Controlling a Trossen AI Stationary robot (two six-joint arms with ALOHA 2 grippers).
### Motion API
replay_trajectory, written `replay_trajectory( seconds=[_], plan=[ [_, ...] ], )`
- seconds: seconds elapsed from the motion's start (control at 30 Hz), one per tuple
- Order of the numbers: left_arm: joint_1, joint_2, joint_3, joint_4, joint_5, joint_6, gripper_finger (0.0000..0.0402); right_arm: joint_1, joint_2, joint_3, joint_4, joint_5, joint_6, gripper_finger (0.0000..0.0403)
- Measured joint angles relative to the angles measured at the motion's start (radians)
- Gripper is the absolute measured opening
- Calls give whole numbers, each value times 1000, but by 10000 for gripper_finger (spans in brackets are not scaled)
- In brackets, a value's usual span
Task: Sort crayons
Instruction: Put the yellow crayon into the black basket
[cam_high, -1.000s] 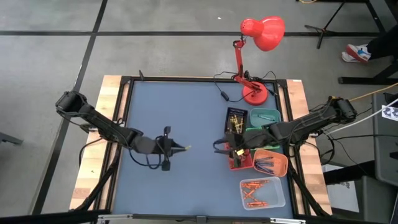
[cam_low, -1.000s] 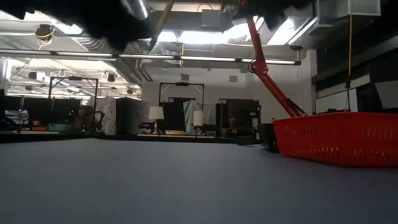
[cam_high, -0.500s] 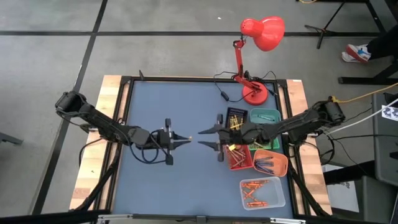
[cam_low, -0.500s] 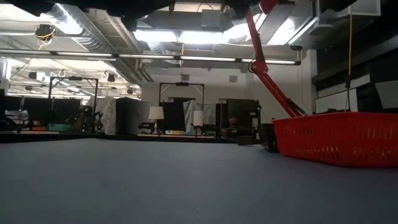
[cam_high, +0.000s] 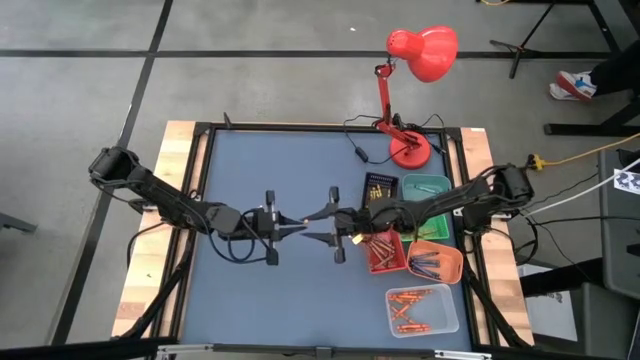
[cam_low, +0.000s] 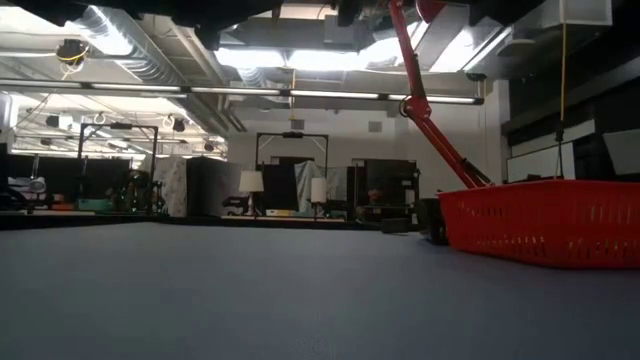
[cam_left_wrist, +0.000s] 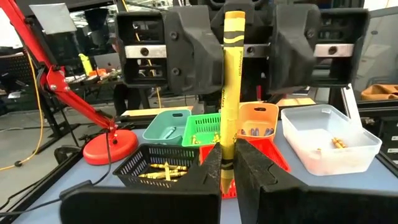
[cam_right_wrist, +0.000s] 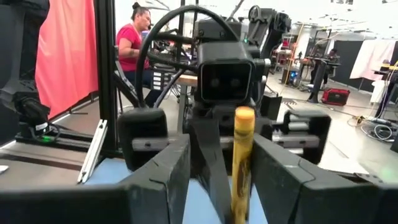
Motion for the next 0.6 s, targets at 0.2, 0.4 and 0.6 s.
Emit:
replay_trajectory(
  seconds=[0.2,0.4,0.6],
  plan=[
    [0,0,0,-2,0,0,6,0,29,50,-39,0,0,159],
    [0,0,0,-6,0,0,6,0,29,58,-64,1,0,138],
    [0,0,0,-13,2,1,6,0,29,58,-75,7,0,64]
  ],
)
